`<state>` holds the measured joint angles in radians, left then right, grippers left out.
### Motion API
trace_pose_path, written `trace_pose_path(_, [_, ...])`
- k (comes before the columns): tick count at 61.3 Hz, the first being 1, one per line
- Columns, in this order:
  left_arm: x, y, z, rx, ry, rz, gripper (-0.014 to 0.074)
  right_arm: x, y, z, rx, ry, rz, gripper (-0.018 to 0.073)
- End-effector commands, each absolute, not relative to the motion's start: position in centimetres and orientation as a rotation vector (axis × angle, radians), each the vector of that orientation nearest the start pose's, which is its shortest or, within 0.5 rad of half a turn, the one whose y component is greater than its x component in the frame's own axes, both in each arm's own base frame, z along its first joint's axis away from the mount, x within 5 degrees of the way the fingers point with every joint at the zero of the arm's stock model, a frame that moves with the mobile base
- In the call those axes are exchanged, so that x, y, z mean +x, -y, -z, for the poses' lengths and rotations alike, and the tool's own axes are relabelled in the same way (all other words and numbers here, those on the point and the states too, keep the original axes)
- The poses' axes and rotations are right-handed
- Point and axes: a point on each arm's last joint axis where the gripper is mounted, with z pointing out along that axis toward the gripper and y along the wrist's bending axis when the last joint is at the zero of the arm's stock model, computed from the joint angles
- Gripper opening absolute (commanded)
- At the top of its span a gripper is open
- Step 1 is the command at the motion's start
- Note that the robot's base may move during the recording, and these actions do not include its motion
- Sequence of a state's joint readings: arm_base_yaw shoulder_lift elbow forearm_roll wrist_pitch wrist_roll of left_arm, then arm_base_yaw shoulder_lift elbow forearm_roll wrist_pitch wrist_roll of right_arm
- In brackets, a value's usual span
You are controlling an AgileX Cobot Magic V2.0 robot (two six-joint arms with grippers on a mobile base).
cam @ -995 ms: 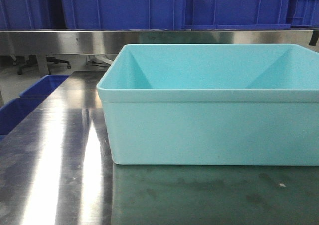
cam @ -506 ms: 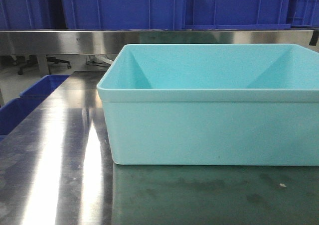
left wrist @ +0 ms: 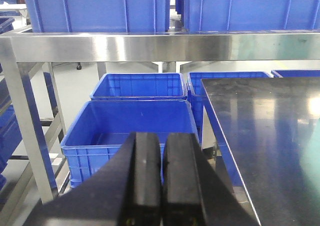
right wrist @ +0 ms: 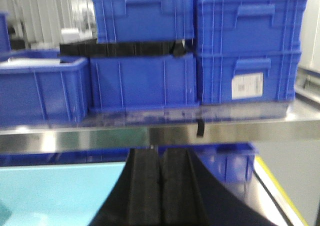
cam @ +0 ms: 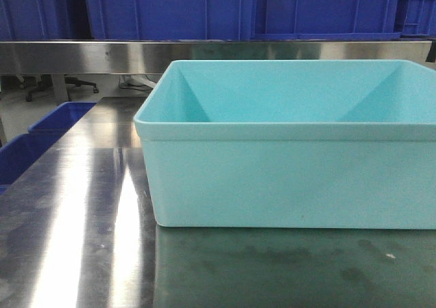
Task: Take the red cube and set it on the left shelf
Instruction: 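Move the right gripper over the light-blue tub toward the red cube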
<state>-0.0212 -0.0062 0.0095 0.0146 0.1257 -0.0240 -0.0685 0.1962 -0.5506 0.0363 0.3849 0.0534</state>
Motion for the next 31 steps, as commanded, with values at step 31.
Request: trace_pose_path(31, [5.6,0.1,-20.0,0.004,-1.532,0.031,0.0102,18.5,-6.8,-43.0,-0.294,-2.101,-0.294,0.0154])
